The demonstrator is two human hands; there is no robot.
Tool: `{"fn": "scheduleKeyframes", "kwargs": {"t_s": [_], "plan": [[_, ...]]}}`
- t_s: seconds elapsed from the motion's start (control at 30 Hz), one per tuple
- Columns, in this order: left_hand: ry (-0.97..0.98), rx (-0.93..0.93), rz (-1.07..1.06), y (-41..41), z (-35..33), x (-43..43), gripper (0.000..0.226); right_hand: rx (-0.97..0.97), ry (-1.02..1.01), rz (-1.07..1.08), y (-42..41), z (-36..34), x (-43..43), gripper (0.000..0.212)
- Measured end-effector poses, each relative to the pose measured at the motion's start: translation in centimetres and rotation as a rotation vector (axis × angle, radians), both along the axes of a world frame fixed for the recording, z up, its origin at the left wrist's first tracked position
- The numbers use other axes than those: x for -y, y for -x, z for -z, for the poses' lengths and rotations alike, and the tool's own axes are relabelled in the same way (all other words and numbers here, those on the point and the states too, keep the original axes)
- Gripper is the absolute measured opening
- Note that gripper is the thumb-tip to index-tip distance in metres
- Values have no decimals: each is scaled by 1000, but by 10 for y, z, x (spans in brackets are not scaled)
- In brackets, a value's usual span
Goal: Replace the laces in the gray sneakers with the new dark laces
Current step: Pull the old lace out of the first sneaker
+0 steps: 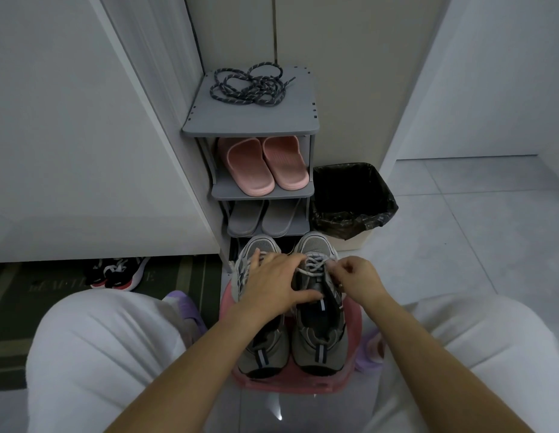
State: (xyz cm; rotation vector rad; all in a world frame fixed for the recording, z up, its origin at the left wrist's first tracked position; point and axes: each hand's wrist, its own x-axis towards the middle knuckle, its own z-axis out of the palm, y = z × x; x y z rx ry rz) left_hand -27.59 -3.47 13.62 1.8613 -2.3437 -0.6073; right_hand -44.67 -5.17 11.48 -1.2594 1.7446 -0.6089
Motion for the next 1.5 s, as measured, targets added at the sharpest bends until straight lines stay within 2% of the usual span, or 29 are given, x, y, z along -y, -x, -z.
{"fn": "scheduleKeyframes", "kwargs": {"t_s": [0.1,0.17,0.27,0.33,0.43,0.5,0.63,0.77,0.83,0.97,1.03,1.17,1.23,1.33,1.4,1.5], "plan": [[-23,44,24,-1,0,0,79,-5,-10,-29,1,0,0,30],[-35,47,19,-2,-1,0,78,-9,-11,28,2,2,1,27],[-35,45,15,-3,0,1,78,125,-37,138,0,0,-1,31],[-30,50,15,-2,2,2,77,163,-45,101,-1,-2,-2,35],[-36,40,21,-2,2,2,76,89,-49,34,1,-1,-3,36],[-42,30,23,-1,1,3,76,59,-46,72,-1,0,-2,30],[-56,22,24,-1,0,4,75,222,-31,212,-3,-4,-2,34],[-73,38,28,-1,-2,5,76,79,-26,43,0,-1,-4,24],[-82,54,34,0,-3,6,78,50,-20,48,-1,0,-4,19],[-95,90,23,2,-4,6,81,260,-27,262,-2,-4,-2,18],[-98,99,13,3,-4,5,82,258,-26,218,-1,-3,-4,20],[-93,115,18,3,-4,5,81,108,-10,70,1,1,-7,23],[-97,113,20,2,-4,6,81,159,7,152,1,0,-5,20],[-106,115,15,1,-4,6,80,334,13,371,1,-2,-2,24],[-103,122,13,2,-5,5,80,291,25,323,2,-2,-4,24],[-102,134,14,3,-6,5,79,87,30,95,1,0,-7,25]]}}
